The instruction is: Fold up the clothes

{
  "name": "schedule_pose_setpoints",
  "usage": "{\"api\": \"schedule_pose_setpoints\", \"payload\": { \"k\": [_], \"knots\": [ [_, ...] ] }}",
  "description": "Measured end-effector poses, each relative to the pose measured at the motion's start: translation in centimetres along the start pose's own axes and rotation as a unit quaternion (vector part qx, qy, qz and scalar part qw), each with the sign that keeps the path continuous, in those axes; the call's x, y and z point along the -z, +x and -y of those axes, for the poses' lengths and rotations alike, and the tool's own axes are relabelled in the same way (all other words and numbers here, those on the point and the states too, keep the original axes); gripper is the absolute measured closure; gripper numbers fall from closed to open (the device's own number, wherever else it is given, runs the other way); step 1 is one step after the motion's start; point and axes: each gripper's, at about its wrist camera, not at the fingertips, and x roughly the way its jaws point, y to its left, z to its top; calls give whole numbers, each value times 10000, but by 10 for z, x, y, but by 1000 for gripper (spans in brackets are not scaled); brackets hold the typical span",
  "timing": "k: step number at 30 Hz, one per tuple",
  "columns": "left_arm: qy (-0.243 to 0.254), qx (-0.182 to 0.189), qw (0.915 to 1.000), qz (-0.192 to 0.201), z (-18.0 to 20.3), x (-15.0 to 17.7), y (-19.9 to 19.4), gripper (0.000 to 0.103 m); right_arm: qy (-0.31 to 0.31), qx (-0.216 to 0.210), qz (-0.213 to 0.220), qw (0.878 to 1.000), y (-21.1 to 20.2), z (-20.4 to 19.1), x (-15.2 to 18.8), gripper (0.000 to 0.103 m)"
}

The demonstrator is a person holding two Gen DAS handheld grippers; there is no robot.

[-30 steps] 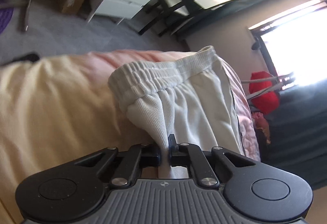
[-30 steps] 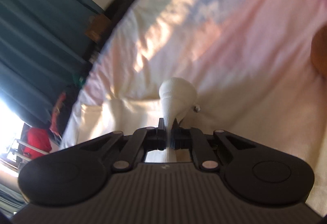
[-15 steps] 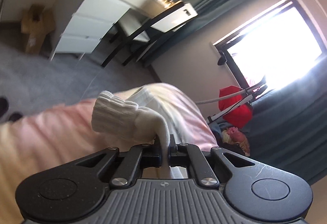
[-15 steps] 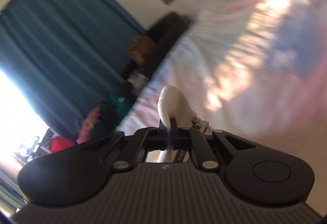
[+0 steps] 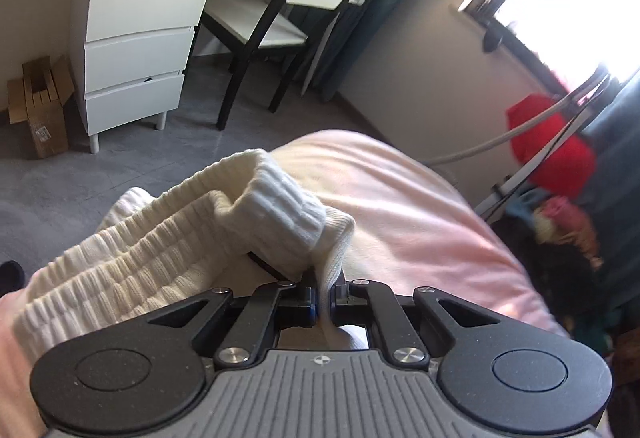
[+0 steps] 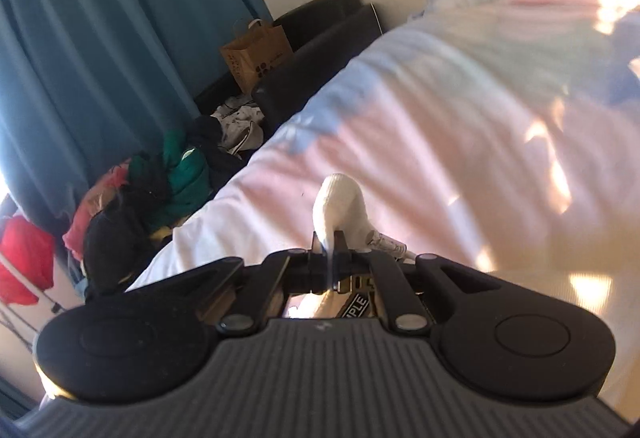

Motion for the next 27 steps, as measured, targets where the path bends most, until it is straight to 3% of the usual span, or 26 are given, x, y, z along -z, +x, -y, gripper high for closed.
{"api": "schedule_pose_setpoints", "payload": {
  "k": [6, 8, 9, 10, 11, 14, 18, 22, 25, 27],
  "knots": [
    [397, -196, 9990, -55, 15, 3, 26, 92, -290, 122, -89, 9995, 34, -8, 22, 94],
    [485, -130, 9987, -19, 13, 5, 22, 89, -244, -10, -231, 9994, 37, -7, 21, 91],
    [518, -54, 9986, 12, 11, 7, 17, 89, -229, -181, -393, 9988, 38, -4, 20, 83],
    [524, 109, 9986, 42, 6, 9, 9, 81, -227, -364, -420, 9982, 32, 1, 17, 72],
    [522, 301, 9982, 73, 1, 12, 1, 68, -225, -548, -447, 9972, 25, 7, 14, 69],
    [581, 591, 9963, 247, -17, 23, -27, 47, -499, -962, -129, 9940, -13, 24, 17, 59],
    [386, 780, 9958, 267, -51, 40, -66, 45, -363, -1357, 76, 9901, -71, 64, 41, 53],
    [146, 947, 9951, 230, -92, 56, -107, 44, 840, -1425, -91, 9862, -111, 111, 62, 54],
    [-10, 895, 9958, 187, -117, 69, -128, 35, 1491, -1397, -505, 9776, -121, 135, 66, 53],
    [-228, 933, 9952, 173, -134, 79, -135, 35, 1920, -1375, -779, 9686, -128, 151, 69, 53]
  ]
}}
